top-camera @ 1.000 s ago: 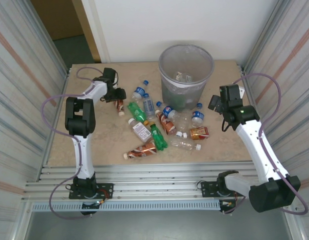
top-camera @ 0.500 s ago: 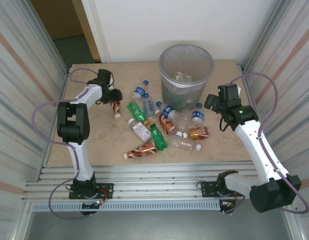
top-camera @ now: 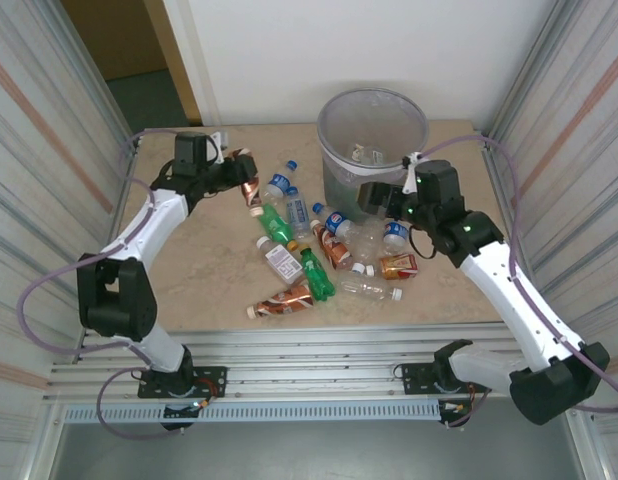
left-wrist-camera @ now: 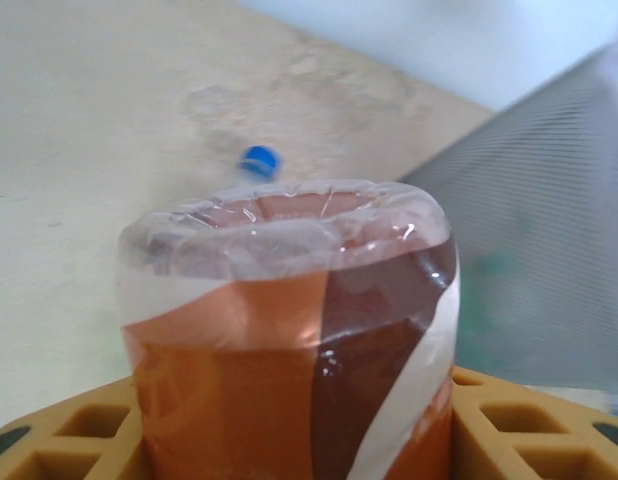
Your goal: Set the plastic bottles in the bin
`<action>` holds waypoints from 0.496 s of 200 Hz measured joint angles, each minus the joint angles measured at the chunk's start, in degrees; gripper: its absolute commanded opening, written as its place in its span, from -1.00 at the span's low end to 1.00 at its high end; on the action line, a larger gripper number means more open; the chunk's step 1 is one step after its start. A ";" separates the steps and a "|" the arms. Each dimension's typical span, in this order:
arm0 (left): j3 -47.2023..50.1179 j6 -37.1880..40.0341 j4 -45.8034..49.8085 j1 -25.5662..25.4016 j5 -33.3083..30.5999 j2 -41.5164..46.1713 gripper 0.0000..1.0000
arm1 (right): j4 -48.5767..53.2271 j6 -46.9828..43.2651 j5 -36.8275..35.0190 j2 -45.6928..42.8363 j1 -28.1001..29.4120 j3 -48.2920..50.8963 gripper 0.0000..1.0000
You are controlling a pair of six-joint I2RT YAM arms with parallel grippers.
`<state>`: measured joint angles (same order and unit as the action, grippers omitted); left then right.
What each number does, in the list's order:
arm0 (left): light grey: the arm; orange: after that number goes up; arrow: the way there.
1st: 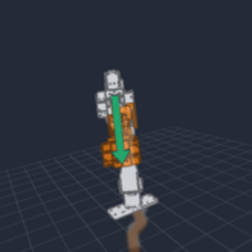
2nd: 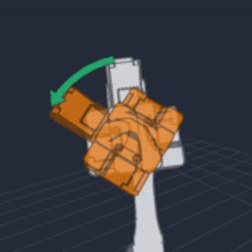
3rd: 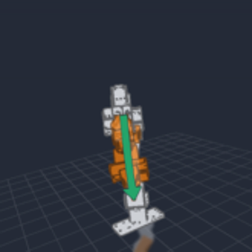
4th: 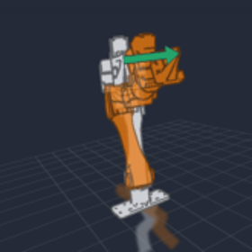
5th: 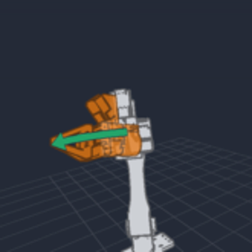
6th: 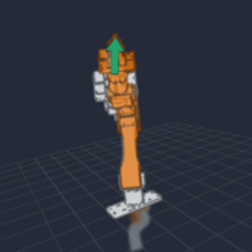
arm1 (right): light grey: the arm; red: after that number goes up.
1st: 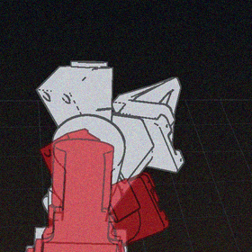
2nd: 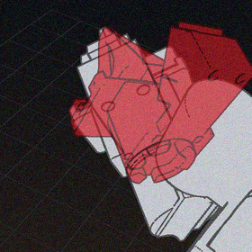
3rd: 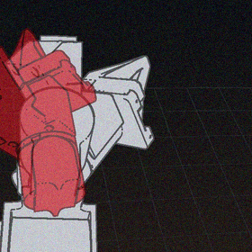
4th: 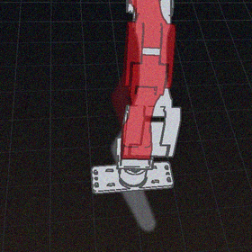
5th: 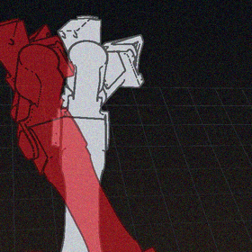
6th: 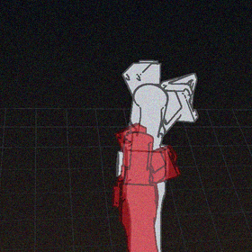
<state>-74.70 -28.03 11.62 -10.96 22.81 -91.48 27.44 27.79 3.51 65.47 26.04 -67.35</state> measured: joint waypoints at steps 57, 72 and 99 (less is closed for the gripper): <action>3.56 -9.90 -13.03 -5.77 8.61 4.09 -0.09 | -10.03 0.00 11.26 12.37 7.19 -5.09 0.86; 3.91 -11.72 -15.47 -7.17 9.79 4.09 -0.09 | -11.15 -0.17 13.00 16.09 8.39 -7.63 0.80; 4.48 -14.23 -18.27 -9.35 10.88 4.13 -0.09 | -12.48 -1.40 14.91 20.76 10.19 -11.13 0.68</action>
<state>-70.22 -42.26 -6.66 -20.32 33.69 -87.35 14.96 26.39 18.41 86.24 36.23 -78.48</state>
